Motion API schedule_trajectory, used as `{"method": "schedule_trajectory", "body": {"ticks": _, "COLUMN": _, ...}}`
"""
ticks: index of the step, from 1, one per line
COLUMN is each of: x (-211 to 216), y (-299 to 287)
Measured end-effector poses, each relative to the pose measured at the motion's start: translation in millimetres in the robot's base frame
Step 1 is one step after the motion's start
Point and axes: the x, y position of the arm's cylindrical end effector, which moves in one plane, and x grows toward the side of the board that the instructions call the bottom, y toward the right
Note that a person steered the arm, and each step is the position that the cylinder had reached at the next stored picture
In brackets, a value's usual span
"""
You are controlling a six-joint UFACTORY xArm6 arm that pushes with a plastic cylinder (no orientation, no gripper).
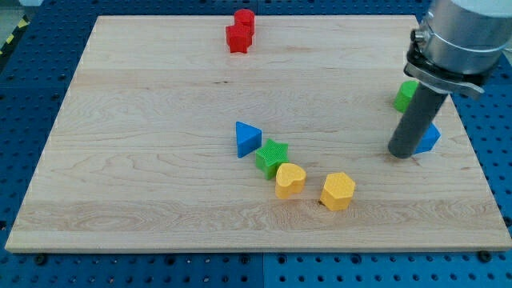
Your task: Place the blue cube below the green circle
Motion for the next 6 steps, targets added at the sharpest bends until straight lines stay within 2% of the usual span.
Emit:
{"method": "schedule_trajectory", "body": {"ticks": 2, "x": 23, "y": 49}}
{"method": "schedule_trajectory", "body": {"ticks": 3, "x": 24, "y": 49}}
{"method": "schedule_trajectory", "body": {"ticks": 6, "x": -18, "y": 49}}
